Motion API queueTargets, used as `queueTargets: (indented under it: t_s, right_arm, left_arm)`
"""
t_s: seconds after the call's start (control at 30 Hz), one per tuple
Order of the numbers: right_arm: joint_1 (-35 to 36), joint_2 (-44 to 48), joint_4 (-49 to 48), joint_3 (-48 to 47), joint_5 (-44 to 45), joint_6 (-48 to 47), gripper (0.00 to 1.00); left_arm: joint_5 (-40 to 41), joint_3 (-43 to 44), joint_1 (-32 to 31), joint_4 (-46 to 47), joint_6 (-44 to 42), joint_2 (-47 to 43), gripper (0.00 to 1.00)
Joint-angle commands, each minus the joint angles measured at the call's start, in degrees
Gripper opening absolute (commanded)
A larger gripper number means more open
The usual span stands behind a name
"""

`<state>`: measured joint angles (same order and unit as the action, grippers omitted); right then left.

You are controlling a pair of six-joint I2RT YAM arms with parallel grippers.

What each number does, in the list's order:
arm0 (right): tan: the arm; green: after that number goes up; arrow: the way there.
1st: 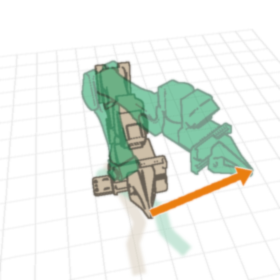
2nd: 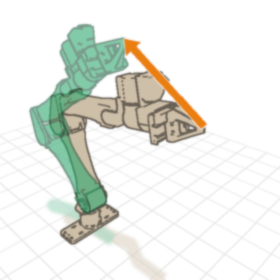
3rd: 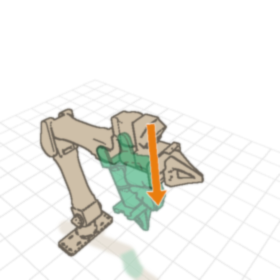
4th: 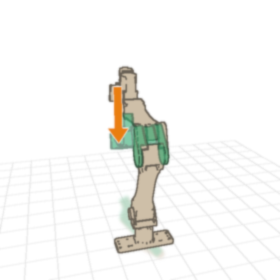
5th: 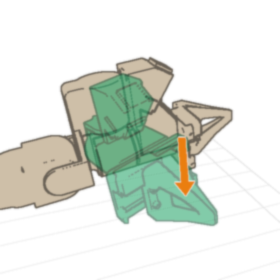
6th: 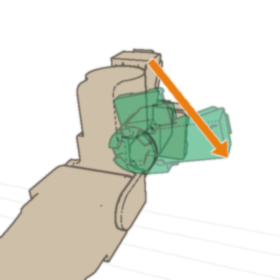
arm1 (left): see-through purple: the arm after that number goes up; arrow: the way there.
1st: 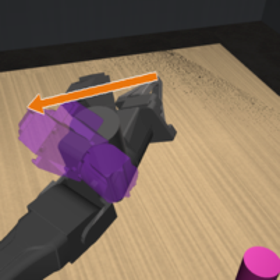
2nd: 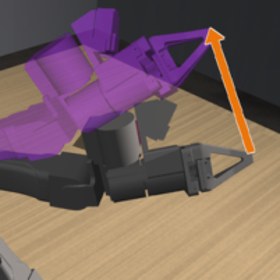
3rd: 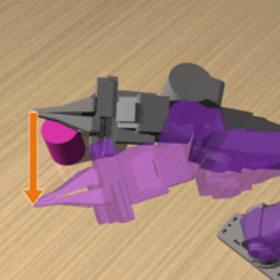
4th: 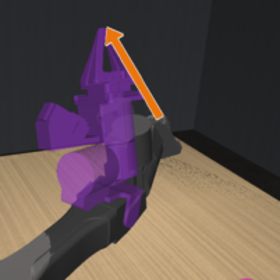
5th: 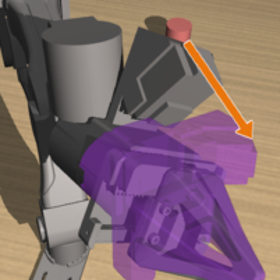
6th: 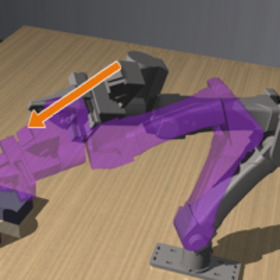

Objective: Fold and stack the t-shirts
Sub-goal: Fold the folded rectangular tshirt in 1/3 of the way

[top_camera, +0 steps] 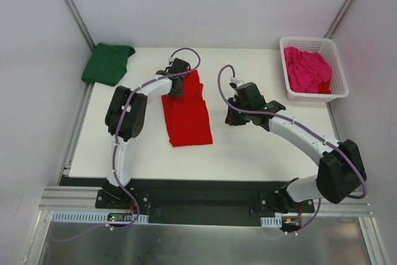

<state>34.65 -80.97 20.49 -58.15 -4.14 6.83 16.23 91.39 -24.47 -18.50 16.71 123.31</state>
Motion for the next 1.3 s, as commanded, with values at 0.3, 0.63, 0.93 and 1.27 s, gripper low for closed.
queueTargets:
  t_s: [0.3, 0.63, 0.93, 1.27]
  right_arm:
    - [-2.0, 7.9, 4.0, 0.5, 2.9, -0.2, 0.12]
    - [-3.1, 8.5, 4.3, 0.4, 2.4, -0.2, 0.12]
    - [-3.2, 9.0, 4.6, 0.5, 2.2, 0.0, 0.12]
    - [-3.2, 9.4, 4.8, 0.5, 2.2, 0.4, 0.12]
  left_arm:
    - [-3.9, 5.0, -5.8, -2.8, -0.4, 5.6, 0.0]
    - [-3.6, -1.4, -7.4, -2.9, 2.4, 3.1, 0.0]
    - [-0.6, -5.2, -7.3, -2.9, 3.0, 1.2, 0.0]
    - [0.5, -9.6, -7.1, -2.9, 4.6, -0.6, 0.0]
